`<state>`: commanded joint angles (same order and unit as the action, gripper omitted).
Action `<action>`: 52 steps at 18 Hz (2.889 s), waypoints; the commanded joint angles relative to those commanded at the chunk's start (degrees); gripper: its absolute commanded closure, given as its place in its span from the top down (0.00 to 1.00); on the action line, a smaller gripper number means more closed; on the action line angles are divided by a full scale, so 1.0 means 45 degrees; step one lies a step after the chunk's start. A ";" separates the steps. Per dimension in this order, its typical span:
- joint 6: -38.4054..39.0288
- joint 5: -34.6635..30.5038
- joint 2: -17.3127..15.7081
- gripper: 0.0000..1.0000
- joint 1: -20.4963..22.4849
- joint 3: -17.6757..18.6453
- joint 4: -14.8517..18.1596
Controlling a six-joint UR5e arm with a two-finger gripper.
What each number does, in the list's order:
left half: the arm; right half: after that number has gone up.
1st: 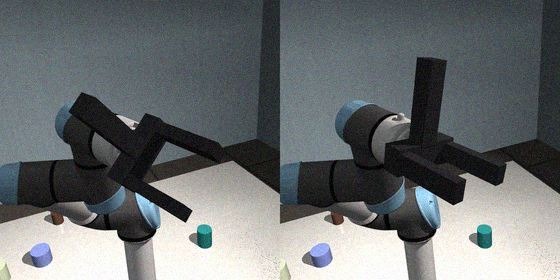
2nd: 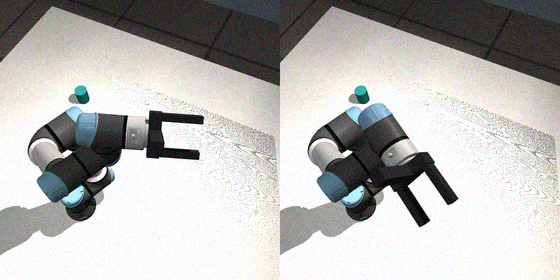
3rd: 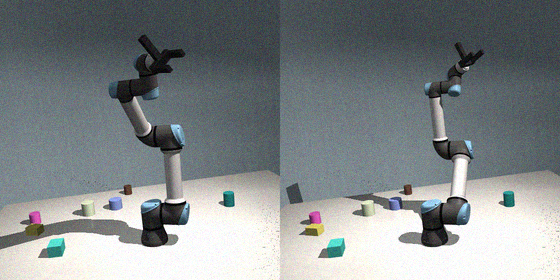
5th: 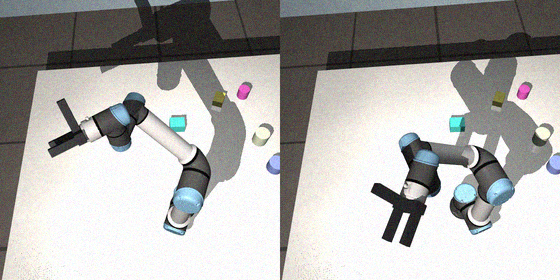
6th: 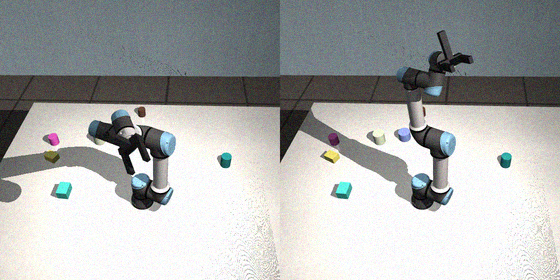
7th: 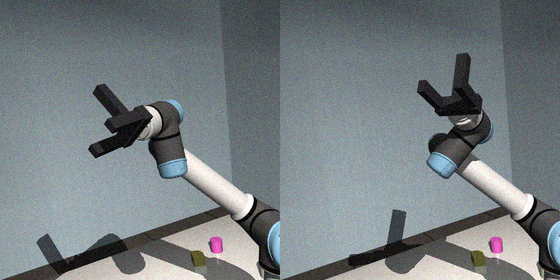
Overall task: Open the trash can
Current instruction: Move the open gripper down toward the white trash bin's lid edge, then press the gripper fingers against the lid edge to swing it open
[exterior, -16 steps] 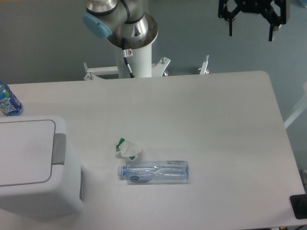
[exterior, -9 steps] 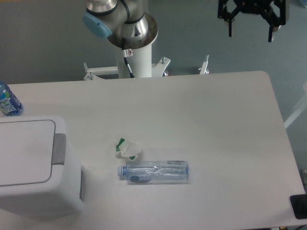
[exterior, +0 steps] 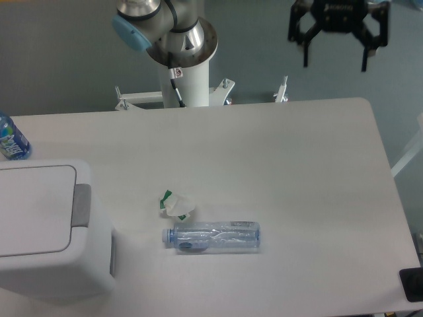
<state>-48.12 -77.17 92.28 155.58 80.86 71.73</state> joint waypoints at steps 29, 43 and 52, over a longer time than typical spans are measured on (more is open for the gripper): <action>1.1707 0.0975 0.2560 1.00 -0.6117 0.0215 -0.2776; 1.1727 0.1035 0.2541 1.00 -0.6469 0.0449 -0.2796; 1.1727 0.1016 0.2678 1.00 -0.6586 0.0469 -0.2932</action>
<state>4.66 -72.60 104.33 125.95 82.97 58.54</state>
